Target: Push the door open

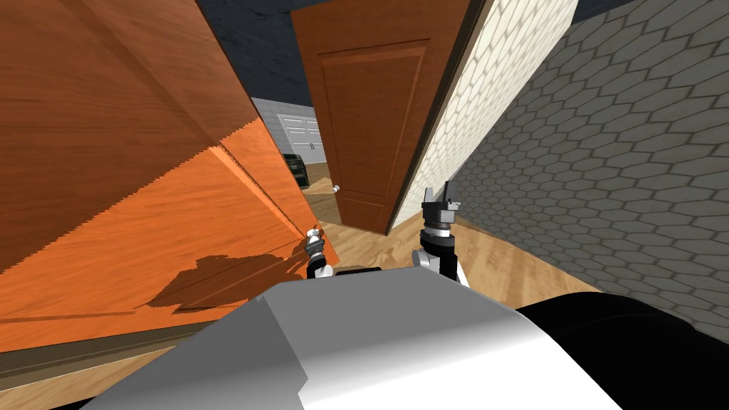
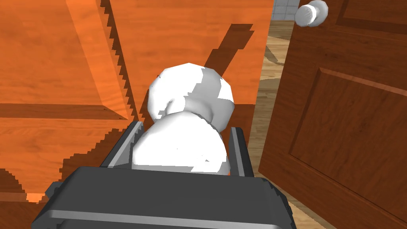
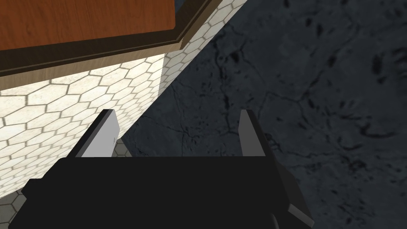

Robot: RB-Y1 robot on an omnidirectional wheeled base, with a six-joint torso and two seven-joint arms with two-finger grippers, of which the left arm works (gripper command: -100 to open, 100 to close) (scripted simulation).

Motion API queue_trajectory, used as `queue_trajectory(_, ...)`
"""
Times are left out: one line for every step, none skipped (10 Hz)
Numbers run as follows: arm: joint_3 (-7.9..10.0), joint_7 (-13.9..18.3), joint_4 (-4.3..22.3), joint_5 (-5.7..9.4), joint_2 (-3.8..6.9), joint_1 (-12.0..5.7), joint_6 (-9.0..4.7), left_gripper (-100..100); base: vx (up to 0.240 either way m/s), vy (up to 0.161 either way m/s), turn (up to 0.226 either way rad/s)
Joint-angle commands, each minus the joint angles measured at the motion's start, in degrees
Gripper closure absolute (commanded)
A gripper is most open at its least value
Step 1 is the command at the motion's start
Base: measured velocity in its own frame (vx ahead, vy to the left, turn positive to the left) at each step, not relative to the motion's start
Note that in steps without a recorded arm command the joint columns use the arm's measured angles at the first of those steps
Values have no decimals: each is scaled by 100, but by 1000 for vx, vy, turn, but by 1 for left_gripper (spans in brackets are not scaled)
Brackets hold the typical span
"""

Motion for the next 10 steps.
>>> queue_trajectory(129, -71, -41, 72, 83, -31, -64, 100, 197, 7, -5)
queue_trajectory(186, -95, -28, 110, 115, -44, -91, 100, 178, 28, 7)
queue_trajectory(218, -108, -20, 132, 131, -52, -105, 100, 141, 43, 9)
queue_trajectory(284, -136, -5, 176, 162, -67, -136, 100, 173, 45, -25)
queue_trajectory(358, -167, 13, 226, 188, -85, -170, 100, 177, 31, 5)
queue_trajectory(436, -199, 31, 279, 211, -103, -206, 100, 179, 44, 14)
queue_trajectory(519, -234, 50, 334, 228, -123, -244, 100, 192, 72, 0)
queue_trajectory(561, -251, 60, 363, 235, -133, -264, 100, 175, 59, -15)
queue_trajectory(648, -288, 80, 422, 240, -153, -304, 100, 158, 37, 8)
queue_trajectory(692, -306, 90, 451, 243, -164, -324, 100, 138, 39, 20)
